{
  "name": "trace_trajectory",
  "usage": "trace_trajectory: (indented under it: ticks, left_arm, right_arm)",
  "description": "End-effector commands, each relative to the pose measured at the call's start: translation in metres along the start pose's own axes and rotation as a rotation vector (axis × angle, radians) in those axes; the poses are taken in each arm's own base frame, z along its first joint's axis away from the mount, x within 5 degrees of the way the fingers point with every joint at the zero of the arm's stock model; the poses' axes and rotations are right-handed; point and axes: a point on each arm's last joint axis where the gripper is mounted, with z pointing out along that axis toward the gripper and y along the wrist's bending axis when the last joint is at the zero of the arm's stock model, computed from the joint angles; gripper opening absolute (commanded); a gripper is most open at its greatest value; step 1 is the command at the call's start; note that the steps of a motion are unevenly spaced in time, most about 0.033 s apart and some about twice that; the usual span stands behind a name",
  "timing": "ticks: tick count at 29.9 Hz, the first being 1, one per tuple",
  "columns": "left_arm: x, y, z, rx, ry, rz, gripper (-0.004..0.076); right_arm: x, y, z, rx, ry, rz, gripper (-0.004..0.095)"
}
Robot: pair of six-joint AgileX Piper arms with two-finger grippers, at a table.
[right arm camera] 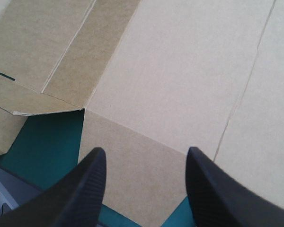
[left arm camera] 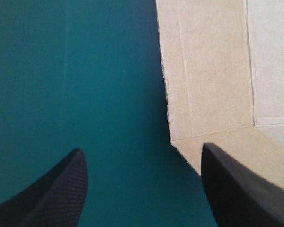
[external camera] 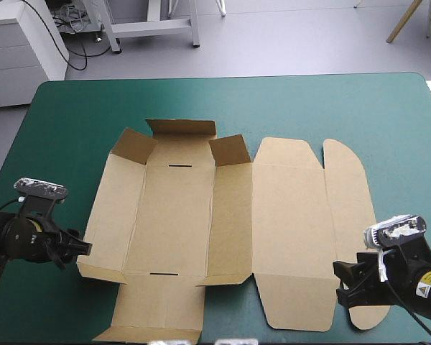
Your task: Fold the box
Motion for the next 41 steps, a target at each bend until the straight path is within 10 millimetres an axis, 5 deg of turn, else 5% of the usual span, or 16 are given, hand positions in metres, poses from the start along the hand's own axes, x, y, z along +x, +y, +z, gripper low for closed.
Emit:
trace_trajectory:
  ticks: [1,6,23,35,41]
  left_arm:
    - [-0.006,0.004,0.003,-0.019,0.026,-0.037,0.0490]
    - [-0.015,0.018,0.019,-0.008,0.048,-0.097,0.0490]
    - [-0.036,0.066,0.107,0.577,0.163,-0.430,0.0490]
    - [-0.043,0.058,0.131,0.755,0.215,-0.435,0.0488]
    - [-0.051,0.036,0.133,0.784,0.241,-0.317,0.0468]
  right_arm:
    - [-0.013,0.002,-0.005,-0.003,-0.119,-0.013,0.0542]
    - [-0.012,-0.001,-0.005,0.024,-0.111,-0.025,0.0603]
    - [-0.013,-0.004,-0.005,0.058,-0.114,-0.031,0.0605]
    - [-0.015,-0.006,-0.005,0.078,-0.137,-0.016,0.0604]
    - [-0.014,-0.006,-0.005,0.076,-0.134,-0.012,0.0604]
